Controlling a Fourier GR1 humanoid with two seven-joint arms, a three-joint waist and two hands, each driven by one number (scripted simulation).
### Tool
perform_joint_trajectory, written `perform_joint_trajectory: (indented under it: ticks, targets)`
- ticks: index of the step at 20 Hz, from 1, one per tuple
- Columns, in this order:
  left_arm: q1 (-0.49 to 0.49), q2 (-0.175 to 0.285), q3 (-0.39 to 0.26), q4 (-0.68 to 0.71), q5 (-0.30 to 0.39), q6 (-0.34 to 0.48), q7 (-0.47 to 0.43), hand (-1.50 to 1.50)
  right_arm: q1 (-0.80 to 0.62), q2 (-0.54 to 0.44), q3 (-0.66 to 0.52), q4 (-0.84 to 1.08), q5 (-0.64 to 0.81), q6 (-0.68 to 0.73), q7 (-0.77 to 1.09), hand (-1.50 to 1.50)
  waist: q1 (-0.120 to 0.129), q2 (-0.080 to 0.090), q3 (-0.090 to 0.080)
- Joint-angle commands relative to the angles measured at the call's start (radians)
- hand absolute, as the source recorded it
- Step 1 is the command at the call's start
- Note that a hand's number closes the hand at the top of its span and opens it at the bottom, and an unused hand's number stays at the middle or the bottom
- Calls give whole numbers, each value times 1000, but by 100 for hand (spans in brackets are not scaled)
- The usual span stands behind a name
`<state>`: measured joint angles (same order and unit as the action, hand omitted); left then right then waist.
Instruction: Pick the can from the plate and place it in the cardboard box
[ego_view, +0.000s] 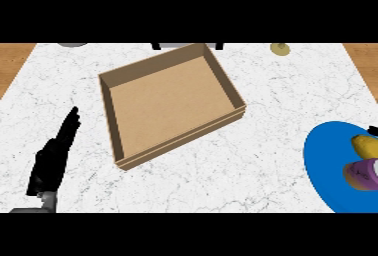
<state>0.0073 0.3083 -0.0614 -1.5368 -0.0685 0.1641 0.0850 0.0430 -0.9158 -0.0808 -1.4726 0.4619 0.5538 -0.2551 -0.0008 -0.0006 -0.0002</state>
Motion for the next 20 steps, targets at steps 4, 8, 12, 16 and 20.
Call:
perform_joint_trajectory:
  ticks: [4,8,12,16,20]
  targets:
    - [6,-29,44,76,-30,-20,-75,0,61,73,-57,-25,81,-9,-23,-150,-5,-1,0]
    - [-2,-59,33,53,-60,-22,-41,0,35,86,-51,67,170,-29,-120,-150,-3,0,0]
    - [-20,-56,62,43,-58,-60,-35,0,-26,155,-60,81,205,-5,-81,-150,1,1,0]
    - [31,-76,47,-32,-71,-65,1,0,-80,180,-57,131,245,0,-82,-150,5,1,0]
    - [6,-66,91,-3,-64,-94,1,0,-1,221,-74,106,285,-49,-119,-150,0,0,0]
